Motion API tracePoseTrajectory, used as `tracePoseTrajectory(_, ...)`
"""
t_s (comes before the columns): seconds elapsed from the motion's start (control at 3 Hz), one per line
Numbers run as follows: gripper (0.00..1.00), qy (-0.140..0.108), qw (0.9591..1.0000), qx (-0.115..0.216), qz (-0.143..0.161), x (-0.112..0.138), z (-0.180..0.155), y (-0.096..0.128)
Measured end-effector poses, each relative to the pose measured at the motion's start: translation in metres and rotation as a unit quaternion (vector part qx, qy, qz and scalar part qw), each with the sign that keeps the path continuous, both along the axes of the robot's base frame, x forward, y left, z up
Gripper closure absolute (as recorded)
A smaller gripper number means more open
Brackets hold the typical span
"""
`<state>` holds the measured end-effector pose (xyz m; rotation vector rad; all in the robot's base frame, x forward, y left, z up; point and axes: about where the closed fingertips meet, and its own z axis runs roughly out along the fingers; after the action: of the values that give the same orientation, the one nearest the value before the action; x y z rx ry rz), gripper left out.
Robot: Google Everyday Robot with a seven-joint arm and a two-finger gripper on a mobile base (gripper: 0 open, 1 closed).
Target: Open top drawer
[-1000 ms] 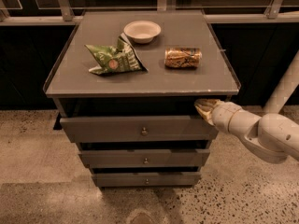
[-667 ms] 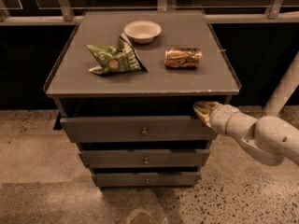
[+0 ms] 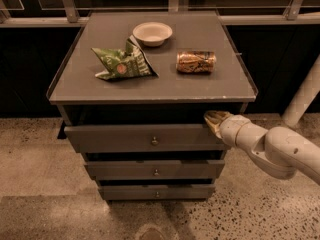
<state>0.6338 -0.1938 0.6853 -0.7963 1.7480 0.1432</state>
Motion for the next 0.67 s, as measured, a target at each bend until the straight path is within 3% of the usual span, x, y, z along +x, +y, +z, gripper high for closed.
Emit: tracePoseTrajectory(0.67, 1.0, -0.025, 0.9991, -0.03, 0.017, 0.033, 0.012, 0.018)
